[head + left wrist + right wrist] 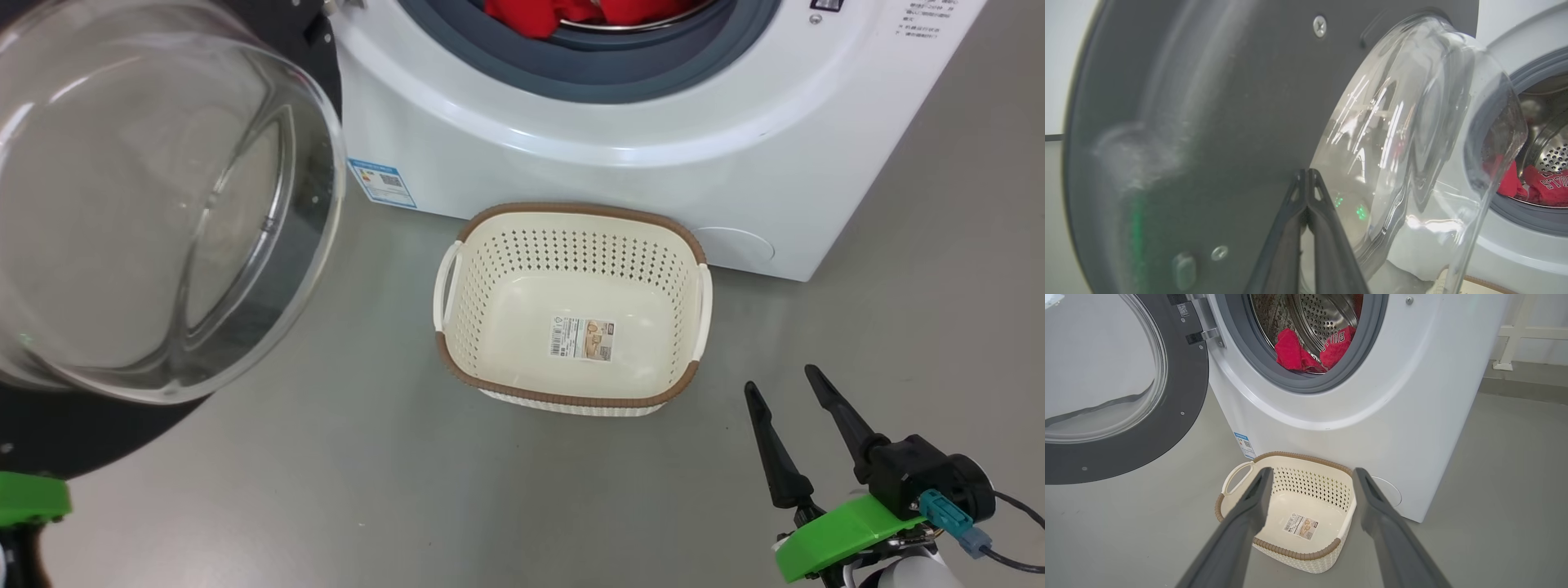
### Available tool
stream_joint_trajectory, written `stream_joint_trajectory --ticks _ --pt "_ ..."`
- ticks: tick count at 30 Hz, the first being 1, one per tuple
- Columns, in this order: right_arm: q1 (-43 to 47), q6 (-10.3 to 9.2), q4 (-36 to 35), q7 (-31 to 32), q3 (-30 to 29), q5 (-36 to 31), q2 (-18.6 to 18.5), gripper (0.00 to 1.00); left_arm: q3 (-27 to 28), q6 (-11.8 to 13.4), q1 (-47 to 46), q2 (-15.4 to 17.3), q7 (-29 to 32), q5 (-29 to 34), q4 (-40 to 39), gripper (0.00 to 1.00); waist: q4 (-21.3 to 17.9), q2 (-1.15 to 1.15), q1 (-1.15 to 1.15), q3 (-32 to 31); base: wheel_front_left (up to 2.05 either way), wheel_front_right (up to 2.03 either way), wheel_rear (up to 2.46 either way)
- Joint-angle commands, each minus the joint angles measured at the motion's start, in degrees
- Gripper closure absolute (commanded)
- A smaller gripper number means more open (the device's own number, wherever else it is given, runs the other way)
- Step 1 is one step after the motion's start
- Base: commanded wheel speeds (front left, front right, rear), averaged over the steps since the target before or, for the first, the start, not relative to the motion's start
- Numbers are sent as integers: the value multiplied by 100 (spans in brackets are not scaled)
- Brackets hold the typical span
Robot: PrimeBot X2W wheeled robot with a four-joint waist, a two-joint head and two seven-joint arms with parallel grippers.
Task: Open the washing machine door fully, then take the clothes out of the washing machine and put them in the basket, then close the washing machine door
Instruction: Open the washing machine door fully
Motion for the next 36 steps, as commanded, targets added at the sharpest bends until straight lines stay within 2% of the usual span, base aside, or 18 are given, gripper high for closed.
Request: stream_joint_trajectory --ticks 1,6,12,19,27,30,31,32,34,35,36 --pt "-175 42 -136 -52 148 -41 2 0 288 17 -158 382 -28 28 -69 100 -28 0 0 27 0 0 0" --pt "-232 42 -149 -52 148 -59 2 0 420 17 -357 538 -28 62 237 100 -68 0 0 95 0 0 0" --pt "-238 42 -143 -52 152 -42 2 0 409 17 -424 564 -28 123 403 100 -78 0 0 63 0 0 0" --pt "-190 42 -100 -52 206 41 2 0 226 17 -132 467 -28 97 338 100 -119 0 0 -185 0 0 0" --pt "-47 42 -113 -52 191 173 2 0 -141 17 581 195 -28 102 -197 99 -251 0 0 -560 0 0 0" --pt "21 42 -132 -52 187 212 2 0 -336 17 835 103 -28 43 -428 71 -316 0 0 -665 0 0 0" --pt "45 42 -139 -52 182 228 2 0 -398 17 907 81 -28 10 -493 65 -340 0 0 -699 0 0 0" --pt "45 42 -139 -52 182 228 2 0 -398 17 907 81 -28 10 -493 65 -340 0 0 -699 0 0 0" --pt "90 42 -152 -52 172 255 2 0 -533 17 1042 50 -28 -65 -629 46 -400 0 0 -751 0 0 0" --pt "111 42 -159 -52 162 267 2 0 -623 17 1105 34 -28 -131 -722 7 -429 0 0 -776 0 0 0" --pt "131 42 -165 -52 155 274 2 0 -679 17 1175 26 -28 -194 -786 0 -465 0 0 -798 0 0 0"
